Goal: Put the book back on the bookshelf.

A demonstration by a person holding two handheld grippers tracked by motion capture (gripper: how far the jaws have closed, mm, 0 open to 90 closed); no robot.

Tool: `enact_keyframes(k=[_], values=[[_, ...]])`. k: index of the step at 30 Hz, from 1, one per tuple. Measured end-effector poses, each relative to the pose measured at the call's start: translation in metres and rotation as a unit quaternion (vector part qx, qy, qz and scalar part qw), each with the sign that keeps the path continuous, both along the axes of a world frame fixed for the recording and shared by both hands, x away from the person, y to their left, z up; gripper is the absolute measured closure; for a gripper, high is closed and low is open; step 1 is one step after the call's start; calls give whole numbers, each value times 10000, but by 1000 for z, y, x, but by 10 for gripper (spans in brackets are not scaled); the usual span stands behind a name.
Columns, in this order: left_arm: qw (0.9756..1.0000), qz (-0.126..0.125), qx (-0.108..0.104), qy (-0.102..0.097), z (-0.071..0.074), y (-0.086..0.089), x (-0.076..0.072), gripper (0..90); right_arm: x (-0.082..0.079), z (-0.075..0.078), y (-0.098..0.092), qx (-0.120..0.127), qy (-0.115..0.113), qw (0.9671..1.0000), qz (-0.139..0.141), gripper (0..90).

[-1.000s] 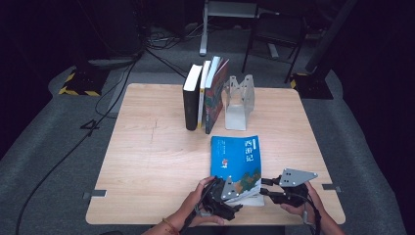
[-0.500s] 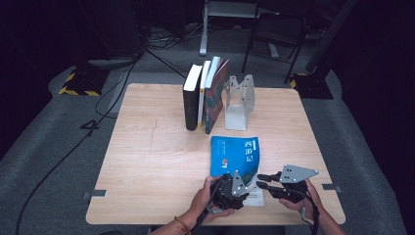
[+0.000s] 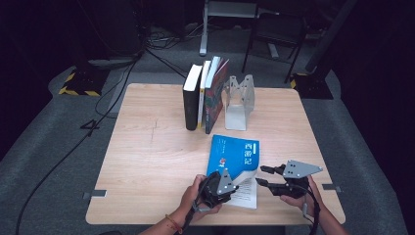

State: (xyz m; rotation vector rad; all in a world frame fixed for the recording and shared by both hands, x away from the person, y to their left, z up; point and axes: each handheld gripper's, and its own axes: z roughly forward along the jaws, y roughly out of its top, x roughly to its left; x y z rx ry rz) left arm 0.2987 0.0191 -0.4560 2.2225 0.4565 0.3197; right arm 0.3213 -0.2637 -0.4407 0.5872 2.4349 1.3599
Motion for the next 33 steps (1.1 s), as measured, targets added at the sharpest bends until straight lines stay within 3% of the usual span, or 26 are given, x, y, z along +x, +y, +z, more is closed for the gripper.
enact_keyframes(k=[6,9,11,18,23,27,31,33], values=[[9998,-132,-88,97,1,28,4,755,3,0,18,-233,-156,9994,208,373],[9998,-142,-85,89,1,35,4,754,7,-1,28,-301,-163,9989,316,363],[9998,-139,-108,118,0,41,5,751,10,-2,37,-469,-313,9978,337,354],[9994,-104,-205,241,1,61,8,735,24,-13,49,-708,-212,9958,532,336],[9993,-74,-226,299,0,77,8,720,33,-22,51,-878,-250,9950,397,341],[9991,-40,-290,322,1,88,9,715,40,-26,53,-989,-408,9936,353,397],[9988,59,-331,360,1,97,12,692,42,-25,57,-866,-549,9929,598,504],[9986,129,-301,418,0,98,12,662,41,-24,60,-947,-620,9909,724,543]])
